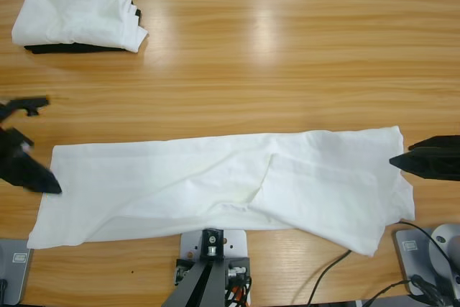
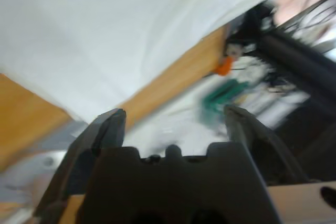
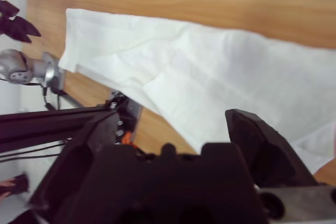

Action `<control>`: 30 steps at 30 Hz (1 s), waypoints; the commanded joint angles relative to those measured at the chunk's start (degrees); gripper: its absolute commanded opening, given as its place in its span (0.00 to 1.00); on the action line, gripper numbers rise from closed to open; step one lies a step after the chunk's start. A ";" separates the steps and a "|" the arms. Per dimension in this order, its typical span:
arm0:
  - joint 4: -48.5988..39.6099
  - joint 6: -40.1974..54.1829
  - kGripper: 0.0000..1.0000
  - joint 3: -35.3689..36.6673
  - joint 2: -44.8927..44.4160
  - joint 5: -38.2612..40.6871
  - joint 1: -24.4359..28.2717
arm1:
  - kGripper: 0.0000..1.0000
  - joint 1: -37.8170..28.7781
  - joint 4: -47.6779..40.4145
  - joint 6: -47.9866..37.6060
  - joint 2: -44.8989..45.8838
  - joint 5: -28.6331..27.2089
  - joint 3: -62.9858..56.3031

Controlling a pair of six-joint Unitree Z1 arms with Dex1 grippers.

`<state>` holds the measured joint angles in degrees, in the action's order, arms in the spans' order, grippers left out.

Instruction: Fold clothes

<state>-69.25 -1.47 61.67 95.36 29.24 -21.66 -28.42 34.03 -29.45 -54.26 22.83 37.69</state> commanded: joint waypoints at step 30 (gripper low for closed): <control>26.73 17.31 0.91 -2.62 9.34 -37.85 -36.96 | 0.89 -9.90 2.69 1.67 -13.70 -12.90 4.31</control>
<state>-44.92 16.54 63.03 107.69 -7.97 -54.19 -37.73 36.19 -28.20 -67.61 10.61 42.16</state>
